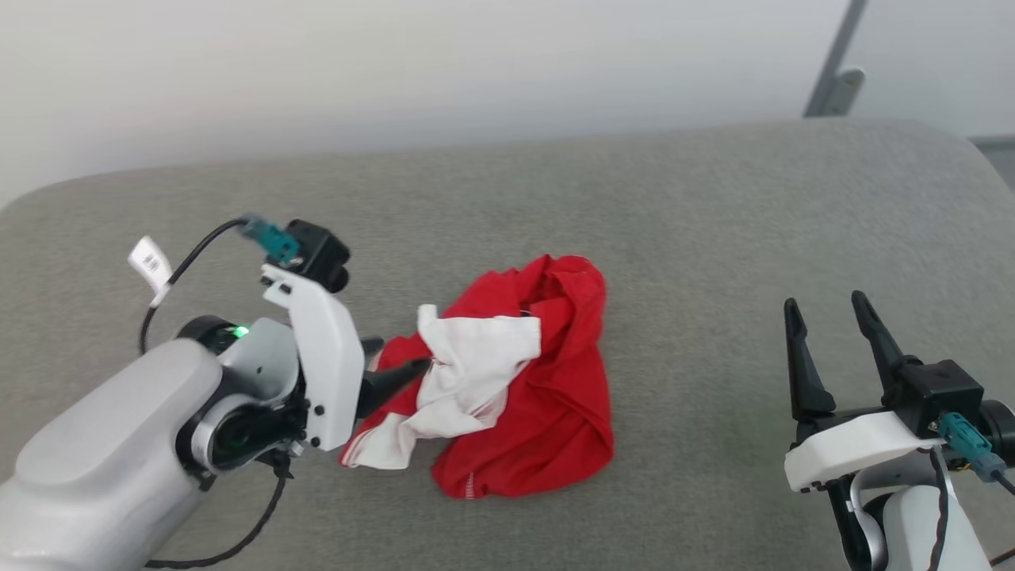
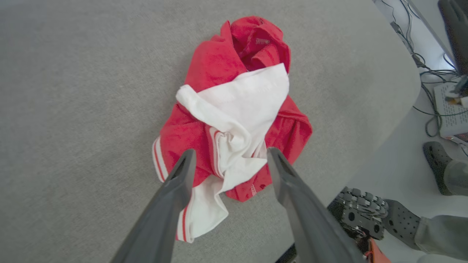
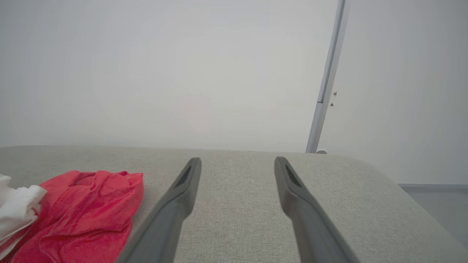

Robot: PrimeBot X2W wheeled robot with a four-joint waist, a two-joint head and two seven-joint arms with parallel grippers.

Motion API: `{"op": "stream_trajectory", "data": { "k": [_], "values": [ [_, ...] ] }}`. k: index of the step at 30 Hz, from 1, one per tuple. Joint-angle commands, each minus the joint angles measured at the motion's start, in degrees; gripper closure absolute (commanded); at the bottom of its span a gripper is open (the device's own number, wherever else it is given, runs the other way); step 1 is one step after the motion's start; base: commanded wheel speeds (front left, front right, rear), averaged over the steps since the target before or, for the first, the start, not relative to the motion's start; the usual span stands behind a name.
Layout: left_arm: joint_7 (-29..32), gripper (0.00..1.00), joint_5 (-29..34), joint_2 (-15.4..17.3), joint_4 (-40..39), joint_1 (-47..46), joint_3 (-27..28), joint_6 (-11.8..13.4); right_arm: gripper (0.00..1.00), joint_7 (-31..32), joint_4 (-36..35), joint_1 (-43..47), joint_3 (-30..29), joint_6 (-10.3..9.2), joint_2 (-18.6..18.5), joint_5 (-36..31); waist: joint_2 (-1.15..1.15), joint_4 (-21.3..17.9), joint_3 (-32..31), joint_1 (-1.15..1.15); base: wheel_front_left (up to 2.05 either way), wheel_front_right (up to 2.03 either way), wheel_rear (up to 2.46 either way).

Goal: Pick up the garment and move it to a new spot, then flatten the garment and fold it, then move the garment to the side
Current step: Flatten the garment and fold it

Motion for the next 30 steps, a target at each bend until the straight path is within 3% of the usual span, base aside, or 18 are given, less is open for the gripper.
{"op": "stream_trajectory", "data": {
  "k": [1,10,18,22,25,26,30],
  "values": [
    [-3.6,0.00,2.6,0.5,-0.4,1.4,0.5,-0.4,0.00,0.4,-0.5,0.7,0.2,-0.02,0.0,-0.5,0.00,1.8,-1.2,0.00,0.00,0.00,0.00],
    [-25.6,0.00,12.2,2.1,4.1,6.2,3.6,0.6,0.00,1.8,-1.9,1.0,1.6,-0.03,0.0,-0.5,0.00,4.6,-1.8,0.00,0.00,0.00,0.00],
    [-46.3,0.00,16.5,0.4,10.5,12.8,7.4,3.3,0.00,3.6,-2.5,1.0,4.9,-0.02,-1.7,1.6,0.00,6.8,-1.8,0.00,0.00,0.00,0.00],
    [-49.8,0.00,18.4,-1.1,12.7,16.4,11.4,4.1,0.00,6.2,-3.1,0.5,8.5,-0.02,-4.0,4.5,0.00,8.3,-1.4,0.00,0.00,0.00,0.00],
    [-50.0,0.00,22.6,-3.6,11.3,19.7,18.8,4.3,0.00,8.9,-3.8,-0.4,11.4,-0.02,-6.3,6.9,0.00,9.9,-0.7,0.00,0.00,0.00,0.00],
    [-50.0,0.00,22.6,-3.6,11.3,19.7,18.8,4.3,0.00,8.9,-3.8,-0.4,11.4,-0.02,-6.3,6.9,0.00,9.9,-0.7,0.00,0.00,0.00,0.00],
    [-50.0,0.00,29.9,-8.2,8.2,26.6,30.3,3.0,0.00,13.8,-4.5,-2.1,15.6,-0.02,-9.3,10.2,0.00,12.5,0.3,0.00,0.00,0.00,0.00]
  ]
}}
